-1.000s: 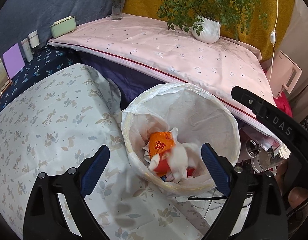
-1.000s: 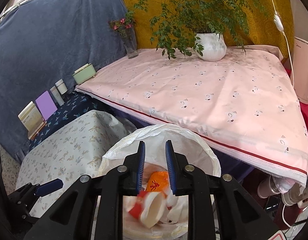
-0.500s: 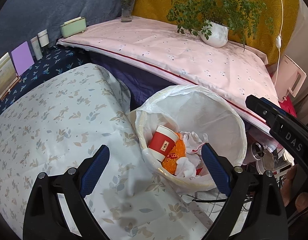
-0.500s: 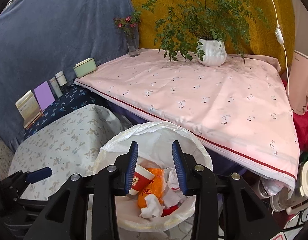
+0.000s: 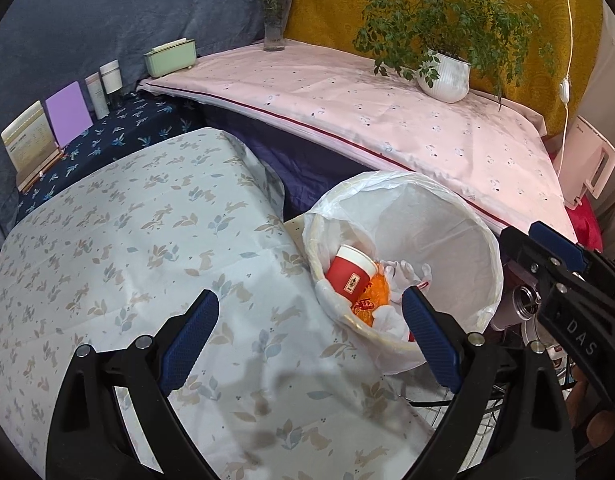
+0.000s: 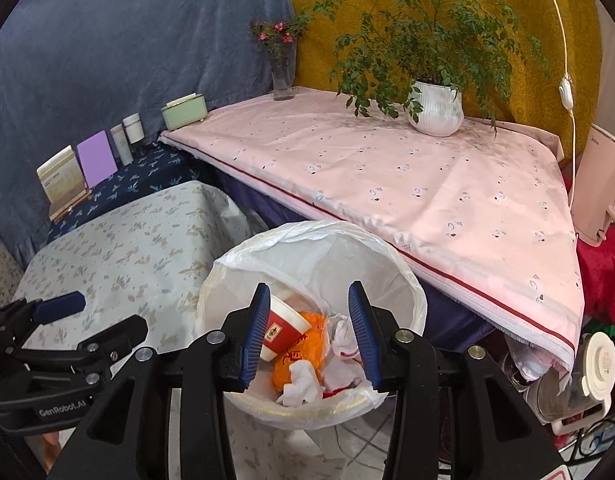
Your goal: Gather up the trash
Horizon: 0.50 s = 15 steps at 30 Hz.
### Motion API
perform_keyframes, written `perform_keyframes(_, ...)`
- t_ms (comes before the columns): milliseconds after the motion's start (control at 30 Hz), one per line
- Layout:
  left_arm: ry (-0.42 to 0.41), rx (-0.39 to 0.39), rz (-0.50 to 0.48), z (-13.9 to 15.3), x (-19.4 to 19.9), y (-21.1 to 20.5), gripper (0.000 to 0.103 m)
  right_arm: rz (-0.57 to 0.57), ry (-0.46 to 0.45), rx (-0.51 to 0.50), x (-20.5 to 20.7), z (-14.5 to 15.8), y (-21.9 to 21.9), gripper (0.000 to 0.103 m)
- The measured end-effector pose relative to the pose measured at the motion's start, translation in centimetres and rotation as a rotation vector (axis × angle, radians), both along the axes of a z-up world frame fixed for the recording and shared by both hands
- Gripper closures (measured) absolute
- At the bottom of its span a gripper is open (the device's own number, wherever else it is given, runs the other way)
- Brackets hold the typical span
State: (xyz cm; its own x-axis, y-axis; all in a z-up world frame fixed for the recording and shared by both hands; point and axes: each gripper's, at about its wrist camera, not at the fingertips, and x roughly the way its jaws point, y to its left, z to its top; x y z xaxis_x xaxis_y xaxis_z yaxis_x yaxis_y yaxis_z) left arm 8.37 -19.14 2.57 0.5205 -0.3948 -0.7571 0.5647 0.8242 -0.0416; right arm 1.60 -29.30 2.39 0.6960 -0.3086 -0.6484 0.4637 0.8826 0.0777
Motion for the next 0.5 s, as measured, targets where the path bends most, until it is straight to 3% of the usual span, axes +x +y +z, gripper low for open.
perform_keyframes(500, -0.032, 0.036, 0.062, -0.9, -1.9, 2.9, 0.014, 0.043, 0.060, -0.026, -1.8, -1.1, 4.1, 0.040)
